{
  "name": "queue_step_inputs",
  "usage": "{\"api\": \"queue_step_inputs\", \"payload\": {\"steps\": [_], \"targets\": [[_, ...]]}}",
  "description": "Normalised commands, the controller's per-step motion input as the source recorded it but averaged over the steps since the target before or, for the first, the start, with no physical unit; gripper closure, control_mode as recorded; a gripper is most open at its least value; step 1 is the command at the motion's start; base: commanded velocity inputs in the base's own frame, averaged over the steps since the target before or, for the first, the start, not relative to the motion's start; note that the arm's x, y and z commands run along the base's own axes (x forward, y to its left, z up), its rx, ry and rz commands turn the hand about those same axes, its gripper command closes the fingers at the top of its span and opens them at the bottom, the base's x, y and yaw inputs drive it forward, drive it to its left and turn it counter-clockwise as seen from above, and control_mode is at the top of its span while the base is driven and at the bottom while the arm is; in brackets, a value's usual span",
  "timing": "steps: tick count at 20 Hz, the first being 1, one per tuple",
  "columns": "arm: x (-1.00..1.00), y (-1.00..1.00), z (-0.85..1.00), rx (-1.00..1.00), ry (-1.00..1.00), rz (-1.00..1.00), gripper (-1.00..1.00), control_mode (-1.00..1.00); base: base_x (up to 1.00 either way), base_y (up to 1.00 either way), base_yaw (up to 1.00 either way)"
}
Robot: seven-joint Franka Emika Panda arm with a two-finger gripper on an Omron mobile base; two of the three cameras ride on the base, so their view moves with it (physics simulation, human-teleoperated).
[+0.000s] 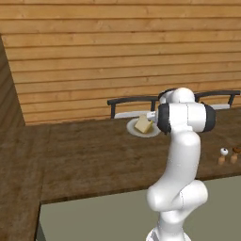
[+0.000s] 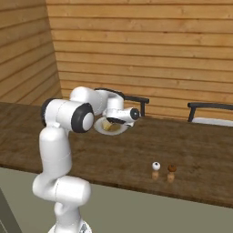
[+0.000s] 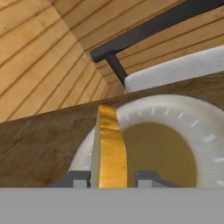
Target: Start the toaster. Once the lever pops up, take the bread to the plate on the dining counter.
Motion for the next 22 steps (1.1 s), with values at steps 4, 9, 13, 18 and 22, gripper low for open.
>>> {"api": "queue_step_inputs", "payload": {"steps": [4,9,13,18,22], "targets": [[0.0,-0.12,-0.07,-0.12,0.08,-0.02,-1.0,-1.0,0.0,0.0,0.0],[0.0,-0.15,0.0,-0.11,0.21,-0.06,-1.0,-1.0,0.0,0.0,0.0],[0.0,-0.09,0.28,-0.01,0.1,-0.04,-1.0,-1.0,0.0,0.0,0.0],[0.0,0.03,0.25,-0.1,0.13,-0.05,-1.0,-1.0,0.0,0.0,0.0],[0.01,0.17,0.09,-0.26,0.19,-0.04,-1.0,-1.0,0.0,0.0,0.0]]}}
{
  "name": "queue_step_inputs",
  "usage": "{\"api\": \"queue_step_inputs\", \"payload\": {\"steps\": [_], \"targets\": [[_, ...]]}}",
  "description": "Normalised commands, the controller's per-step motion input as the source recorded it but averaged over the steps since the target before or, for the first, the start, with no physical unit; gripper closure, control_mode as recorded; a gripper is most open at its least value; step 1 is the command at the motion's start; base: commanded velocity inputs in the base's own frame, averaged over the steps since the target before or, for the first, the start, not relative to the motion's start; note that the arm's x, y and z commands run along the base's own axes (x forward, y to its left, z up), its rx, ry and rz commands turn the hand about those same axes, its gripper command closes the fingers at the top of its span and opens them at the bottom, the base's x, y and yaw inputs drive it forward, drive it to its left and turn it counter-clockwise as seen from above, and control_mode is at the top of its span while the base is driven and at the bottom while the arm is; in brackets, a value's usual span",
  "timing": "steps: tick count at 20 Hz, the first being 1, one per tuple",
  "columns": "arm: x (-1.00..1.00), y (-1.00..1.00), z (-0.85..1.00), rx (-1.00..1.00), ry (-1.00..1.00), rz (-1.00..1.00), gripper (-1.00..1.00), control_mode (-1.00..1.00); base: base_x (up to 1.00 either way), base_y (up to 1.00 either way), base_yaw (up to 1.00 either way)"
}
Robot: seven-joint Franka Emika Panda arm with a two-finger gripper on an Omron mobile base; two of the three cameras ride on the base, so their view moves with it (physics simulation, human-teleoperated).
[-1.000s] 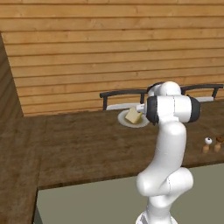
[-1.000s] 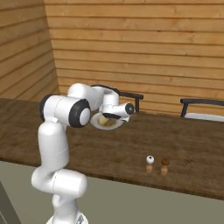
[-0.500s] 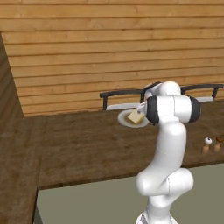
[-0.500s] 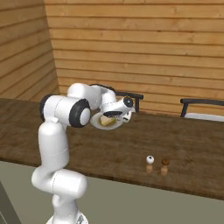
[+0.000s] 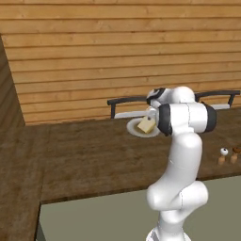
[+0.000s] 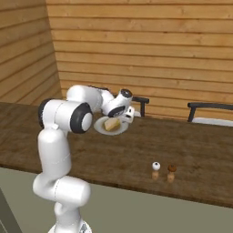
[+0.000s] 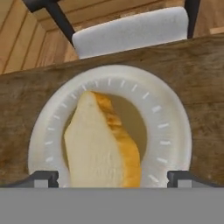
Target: Start the toaster. Once the lever pops up, take the bread to the plate on the dining counter.
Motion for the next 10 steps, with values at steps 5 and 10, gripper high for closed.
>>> {"api": "queue_step_inputs", "payload": {"steps": [5,10], "targets": [[-0.02,0.08,0.63,-0.16,0.01,-0.01,-1.0,-1.0,0.0,0.0,0.0],[-0.28,0.03,0.49,-0.17,-0.01,0.0,-1.0,-1.0,0.0,0.0,0.0]]}}
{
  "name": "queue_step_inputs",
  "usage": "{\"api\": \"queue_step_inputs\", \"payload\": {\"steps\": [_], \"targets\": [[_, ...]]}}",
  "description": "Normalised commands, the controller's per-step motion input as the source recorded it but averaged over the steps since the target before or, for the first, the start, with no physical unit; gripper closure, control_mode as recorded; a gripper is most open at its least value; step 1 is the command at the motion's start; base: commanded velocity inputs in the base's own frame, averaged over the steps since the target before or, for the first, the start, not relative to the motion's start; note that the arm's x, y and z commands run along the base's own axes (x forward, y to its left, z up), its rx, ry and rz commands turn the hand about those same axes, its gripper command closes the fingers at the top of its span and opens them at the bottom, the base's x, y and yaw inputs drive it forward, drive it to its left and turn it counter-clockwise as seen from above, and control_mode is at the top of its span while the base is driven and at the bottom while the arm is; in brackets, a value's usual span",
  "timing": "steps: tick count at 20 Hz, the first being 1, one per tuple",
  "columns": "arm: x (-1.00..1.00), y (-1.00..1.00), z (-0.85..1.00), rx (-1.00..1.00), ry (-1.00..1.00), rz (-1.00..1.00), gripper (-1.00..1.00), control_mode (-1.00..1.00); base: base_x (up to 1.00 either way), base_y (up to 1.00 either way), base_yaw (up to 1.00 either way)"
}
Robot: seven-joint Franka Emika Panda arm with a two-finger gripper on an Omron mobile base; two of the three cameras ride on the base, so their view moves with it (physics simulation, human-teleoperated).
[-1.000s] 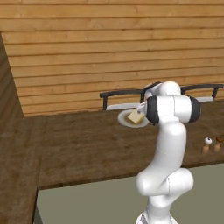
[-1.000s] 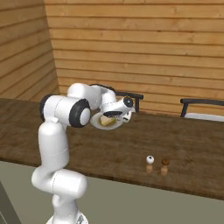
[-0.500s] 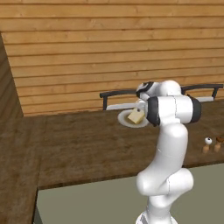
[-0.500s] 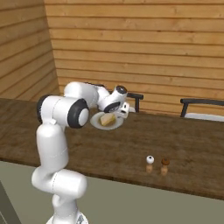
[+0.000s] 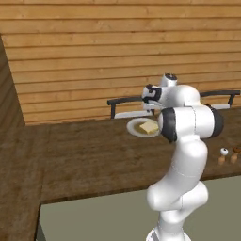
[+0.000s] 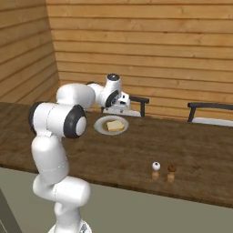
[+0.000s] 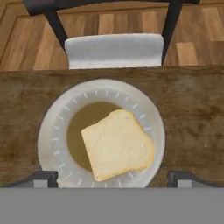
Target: Start the toaster. Once the lever pops up, take the bread to the plate on the dining counter.
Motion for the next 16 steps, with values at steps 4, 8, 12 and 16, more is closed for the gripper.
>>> {"api": "queue_step_inputs", "payload": {"steps": [4,8,12,16], "targets": [[-0.9,0.0,0.67,-0.08,-0.16,0.0,-1.0,-1.0,0.0,0.0,0.0],[-1.0,0.05,0.56,-0.05,-0.38,0.0,-1.0,-1.0,0.0,0.0,0.0],[-1.0,0.06,0.28,-0.03,-0.44,0.0,-1.0,-1.0,0.0,0.0,0.0],[-1.0,0.15,0.14,-0.06,-0.37,0.0,-1.0,-1.0,0.0,0.0,0.0]]}}
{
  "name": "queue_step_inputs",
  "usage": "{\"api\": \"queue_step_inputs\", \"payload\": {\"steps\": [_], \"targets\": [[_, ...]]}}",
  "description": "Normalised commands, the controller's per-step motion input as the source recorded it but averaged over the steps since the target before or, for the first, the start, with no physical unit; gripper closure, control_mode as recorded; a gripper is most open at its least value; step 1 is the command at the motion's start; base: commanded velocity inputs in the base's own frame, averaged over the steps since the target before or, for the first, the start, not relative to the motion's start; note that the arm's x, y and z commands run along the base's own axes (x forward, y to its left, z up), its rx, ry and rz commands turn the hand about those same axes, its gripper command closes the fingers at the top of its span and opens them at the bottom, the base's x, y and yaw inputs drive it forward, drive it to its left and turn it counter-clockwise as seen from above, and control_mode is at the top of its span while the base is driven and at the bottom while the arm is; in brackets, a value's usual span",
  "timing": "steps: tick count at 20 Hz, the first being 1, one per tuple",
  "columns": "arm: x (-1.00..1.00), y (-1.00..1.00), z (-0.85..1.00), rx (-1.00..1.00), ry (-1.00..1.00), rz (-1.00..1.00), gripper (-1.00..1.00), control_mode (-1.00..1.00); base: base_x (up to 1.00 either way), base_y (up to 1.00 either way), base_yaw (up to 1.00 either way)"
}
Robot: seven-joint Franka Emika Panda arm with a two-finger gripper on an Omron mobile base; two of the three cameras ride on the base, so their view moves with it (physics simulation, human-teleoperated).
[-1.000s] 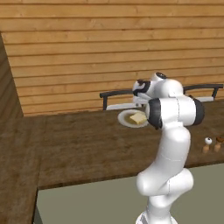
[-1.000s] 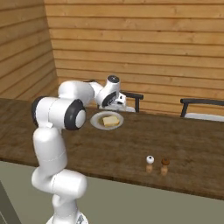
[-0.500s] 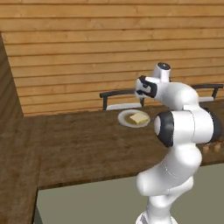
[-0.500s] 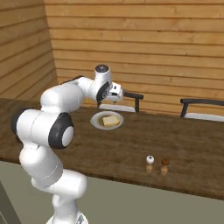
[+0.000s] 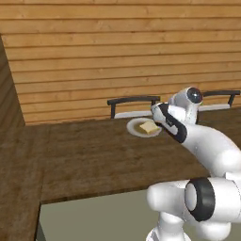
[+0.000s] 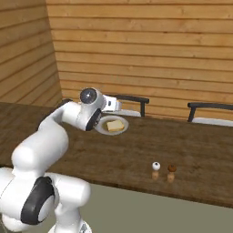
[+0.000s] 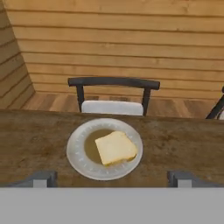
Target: Start the toaster. Once the lever pops up, take the bread to the plate on the dining counter.
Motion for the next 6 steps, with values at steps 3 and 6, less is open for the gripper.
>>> {"api": "queue_step_inputs", "payload": {"steps": [3,6], "targets": [[-1.0,0.17,0.09,-0.06,-0.2,0.01,-1.0,-1.0,0.0,0.0,0.0],[-1.0,0.21,0.08,-0.1,-0.02,0.03,-1.0,-1.0,0.0,0.0,0.0]]}}
